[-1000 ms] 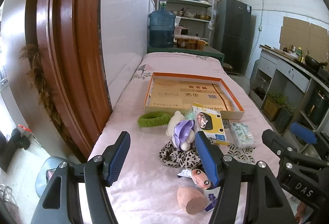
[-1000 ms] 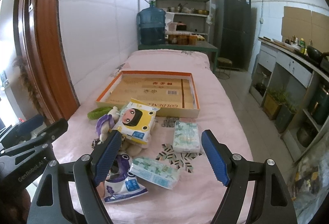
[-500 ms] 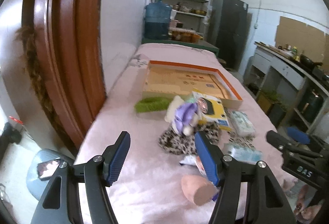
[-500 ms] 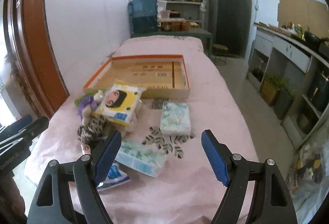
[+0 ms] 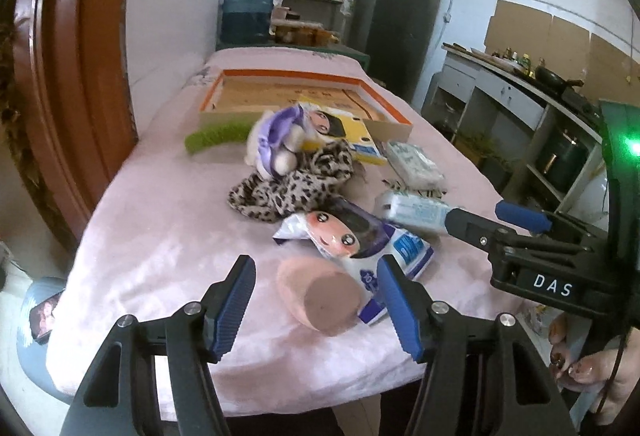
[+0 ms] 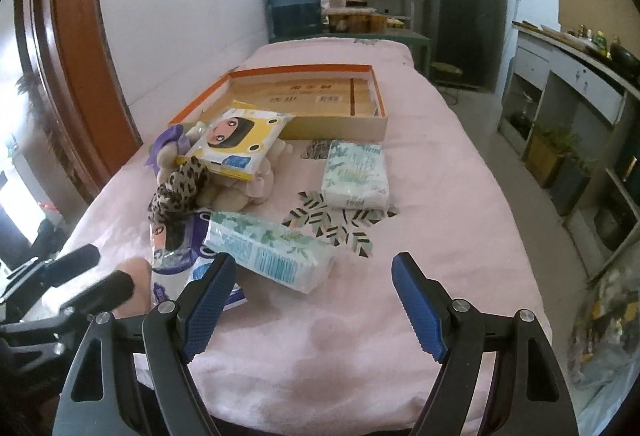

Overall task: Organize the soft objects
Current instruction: 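Lower the left gripper onto the pink sponge egg and close it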

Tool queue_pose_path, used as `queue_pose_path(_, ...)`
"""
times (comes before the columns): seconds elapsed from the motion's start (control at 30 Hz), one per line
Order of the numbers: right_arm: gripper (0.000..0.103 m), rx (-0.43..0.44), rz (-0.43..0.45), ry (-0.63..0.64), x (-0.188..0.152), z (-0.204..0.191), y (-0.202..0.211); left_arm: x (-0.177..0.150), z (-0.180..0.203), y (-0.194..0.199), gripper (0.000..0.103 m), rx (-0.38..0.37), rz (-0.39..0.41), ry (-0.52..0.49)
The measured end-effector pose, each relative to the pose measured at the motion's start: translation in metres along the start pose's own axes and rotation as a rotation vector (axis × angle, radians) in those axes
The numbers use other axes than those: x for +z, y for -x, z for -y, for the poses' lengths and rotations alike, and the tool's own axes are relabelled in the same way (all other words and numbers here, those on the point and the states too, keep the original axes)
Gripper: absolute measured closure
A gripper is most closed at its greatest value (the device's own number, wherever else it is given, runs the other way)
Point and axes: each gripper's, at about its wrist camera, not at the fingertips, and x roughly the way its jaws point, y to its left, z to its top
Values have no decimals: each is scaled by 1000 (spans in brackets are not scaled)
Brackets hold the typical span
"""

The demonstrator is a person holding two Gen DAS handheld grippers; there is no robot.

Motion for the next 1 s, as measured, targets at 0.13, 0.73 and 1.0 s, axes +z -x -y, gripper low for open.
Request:
queue_pose_path(0.13,22,5,-3,5,-1,0,-3,-3,-3,-6,41,-1,-9,21)
queue_pose_path(0.73,22,32,-54,27,-4,-3,-26,-8,-25,-20,63,-105,-20,123)
queue_pose_path(1.0,35,52,-59,91,8,-8,-38,-4,-24,-13,63,-58,13,96)
